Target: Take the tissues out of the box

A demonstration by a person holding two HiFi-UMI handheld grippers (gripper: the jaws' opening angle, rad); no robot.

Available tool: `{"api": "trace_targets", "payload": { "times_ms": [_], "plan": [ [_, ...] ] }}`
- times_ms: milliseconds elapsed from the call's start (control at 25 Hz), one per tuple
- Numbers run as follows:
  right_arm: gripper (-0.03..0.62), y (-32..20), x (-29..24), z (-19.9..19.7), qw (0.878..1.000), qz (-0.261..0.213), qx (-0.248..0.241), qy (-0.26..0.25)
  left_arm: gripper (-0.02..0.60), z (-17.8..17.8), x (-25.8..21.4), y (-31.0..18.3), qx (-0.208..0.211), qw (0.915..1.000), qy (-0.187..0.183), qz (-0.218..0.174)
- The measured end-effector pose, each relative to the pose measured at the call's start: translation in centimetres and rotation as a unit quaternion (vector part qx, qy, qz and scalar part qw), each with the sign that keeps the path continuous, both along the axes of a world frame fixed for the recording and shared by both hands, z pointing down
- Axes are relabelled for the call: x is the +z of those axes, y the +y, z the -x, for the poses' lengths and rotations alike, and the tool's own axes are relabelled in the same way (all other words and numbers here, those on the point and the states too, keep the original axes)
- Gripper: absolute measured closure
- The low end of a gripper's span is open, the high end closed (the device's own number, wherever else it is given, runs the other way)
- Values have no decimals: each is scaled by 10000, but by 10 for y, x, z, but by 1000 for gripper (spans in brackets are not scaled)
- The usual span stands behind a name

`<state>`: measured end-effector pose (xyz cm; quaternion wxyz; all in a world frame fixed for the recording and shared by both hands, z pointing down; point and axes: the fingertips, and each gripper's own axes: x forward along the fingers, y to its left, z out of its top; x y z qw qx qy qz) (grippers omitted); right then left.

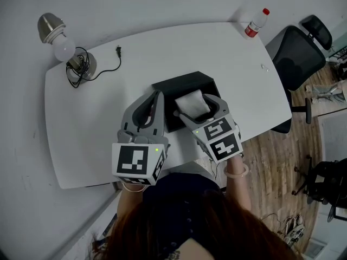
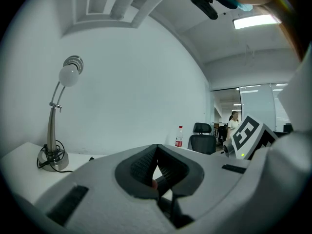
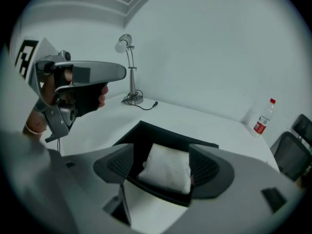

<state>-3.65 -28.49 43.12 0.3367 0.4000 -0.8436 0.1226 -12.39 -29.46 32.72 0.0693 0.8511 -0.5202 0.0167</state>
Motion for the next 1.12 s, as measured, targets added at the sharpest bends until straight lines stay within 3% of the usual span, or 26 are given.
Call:
{"api": "trace_targets", "payload": {
  "times_ms": [640,1120],
  "plan": [
    [250,-7,34,-6,9948,834,45,590,561,-5,8,-21,172,9997,155,122],
    [247,-6,53,-9,9807,1587,106,1140,561,-5,16,-39,263,9991,229,251]
  ]
}}
